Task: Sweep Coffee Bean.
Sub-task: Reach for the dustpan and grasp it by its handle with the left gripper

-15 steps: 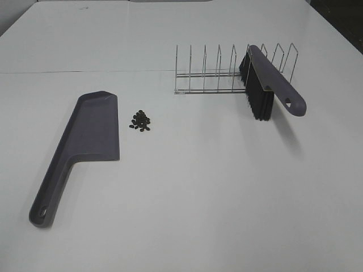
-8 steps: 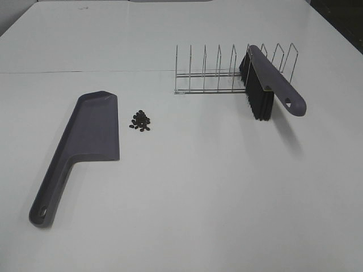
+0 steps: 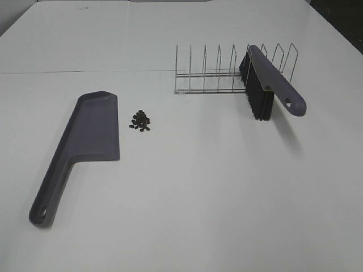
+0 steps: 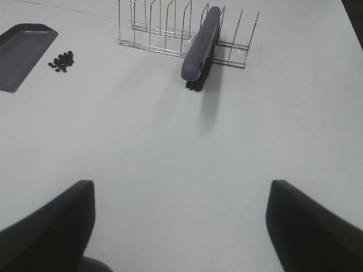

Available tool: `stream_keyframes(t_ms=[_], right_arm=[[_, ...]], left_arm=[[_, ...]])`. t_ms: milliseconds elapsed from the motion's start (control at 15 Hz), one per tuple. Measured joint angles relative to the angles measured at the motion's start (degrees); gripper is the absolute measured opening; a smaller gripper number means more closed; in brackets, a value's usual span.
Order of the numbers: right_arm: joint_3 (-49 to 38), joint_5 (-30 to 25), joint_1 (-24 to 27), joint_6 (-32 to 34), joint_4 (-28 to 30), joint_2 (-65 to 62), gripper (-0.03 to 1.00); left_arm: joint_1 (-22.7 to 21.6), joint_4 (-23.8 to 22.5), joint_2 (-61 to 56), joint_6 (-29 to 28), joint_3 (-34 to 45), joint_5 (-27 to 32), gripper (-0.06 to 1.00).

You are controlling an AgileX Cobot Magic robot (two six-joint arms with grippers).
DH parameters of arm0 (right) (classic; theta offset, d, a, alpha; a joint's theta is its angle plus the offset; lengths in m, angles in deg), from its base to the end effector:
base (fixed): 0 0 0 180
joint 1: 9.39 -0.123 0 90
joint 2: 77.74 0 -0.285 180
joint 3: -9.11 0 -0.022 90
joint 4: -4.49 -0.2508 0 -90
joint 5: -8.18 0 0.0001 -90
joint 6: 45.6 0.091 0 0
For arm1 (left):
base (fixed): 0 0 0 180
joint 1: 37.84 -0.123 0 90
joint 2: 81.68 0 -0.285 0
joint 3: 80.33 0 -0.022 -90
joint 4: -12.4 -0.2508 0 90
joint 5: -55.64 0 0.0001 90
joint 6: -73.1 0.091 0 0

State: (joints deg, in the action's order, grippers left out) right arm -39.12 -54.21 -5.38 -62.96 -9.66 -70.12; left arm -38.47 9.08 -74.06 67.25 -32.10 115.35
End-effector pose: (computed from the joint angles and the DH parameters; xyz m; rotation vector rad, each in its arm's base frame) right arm -0.0071 0.0203 0.2787 -0.2537 2.0233 0.0632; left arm -0.0054 0.0045 0.2805 -0.1162 2.0122 0.0111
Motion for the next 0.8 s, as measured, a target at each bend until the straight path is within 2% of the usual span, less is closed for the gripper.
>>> stream_keyframes(t_ms=[800], right_arm=[[0.0, 0.0, 0.0, 0.0, 0.0, 0.0, 0.73]], left_arm=[[0.0, 0.0, 0.0, 0.0, 0.0, 0.0, 0.78]])
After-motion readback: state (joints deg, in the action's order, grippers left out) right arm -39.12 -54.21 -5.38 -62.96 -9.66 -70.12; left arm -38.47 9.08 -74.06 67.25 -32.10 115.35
